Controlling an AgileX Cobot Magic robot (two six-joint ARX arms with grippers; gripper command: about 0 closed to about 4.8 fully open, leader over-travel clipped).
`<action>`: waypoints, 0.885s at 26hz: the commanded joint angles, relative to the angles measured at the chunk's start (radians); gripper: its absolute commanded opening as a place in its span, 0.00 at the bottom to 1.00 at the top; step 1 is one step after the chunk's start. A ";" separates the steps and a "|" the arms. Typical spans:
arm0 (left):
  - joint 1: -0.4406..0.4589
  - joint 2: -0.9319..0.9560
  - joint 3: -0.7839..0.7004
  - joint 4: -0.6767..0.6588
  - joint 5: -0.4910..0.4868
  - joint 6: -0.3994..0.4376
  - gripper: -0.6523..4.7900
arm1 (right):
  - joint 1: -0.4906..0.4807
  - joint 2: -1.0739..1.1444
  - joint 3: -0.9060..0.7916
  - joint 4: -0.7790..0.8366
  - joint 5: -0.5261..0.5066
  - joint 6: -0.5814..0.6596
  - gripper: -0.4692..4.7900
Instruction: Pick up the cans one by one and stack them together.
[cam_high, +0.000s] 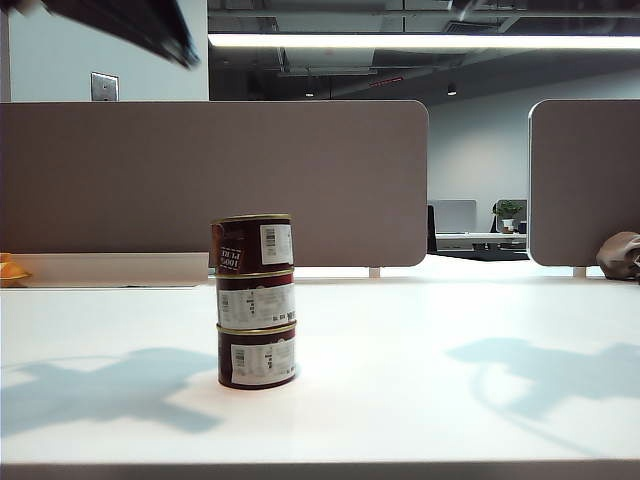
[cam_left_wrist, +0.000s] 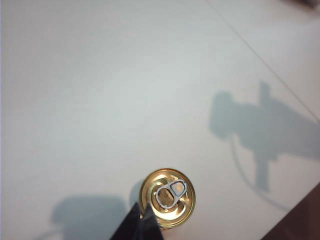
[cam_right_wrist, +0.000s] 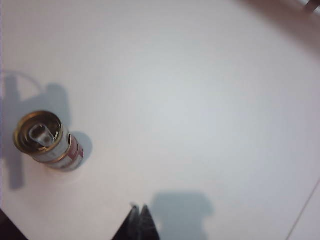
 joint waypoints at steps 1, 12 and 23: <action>0.001 -0.094 0.004 0.004 -0.063 -0.020 0.11 | 0.002 -0.105 -0.008 0.074 0.000 0.040 0.09; 0.001 -0.459 -0.083 0.030 -0.227 -0.043 0.11 | 0.003 -0.679 -0.474 0.509 -0.029 0.101 0.09; 0.000 -0.832 -0.474 0.077 -0.188 -0.116 0.11 | 0.004 -0.932 -0.747 0.528 -0.064 0.319 0.09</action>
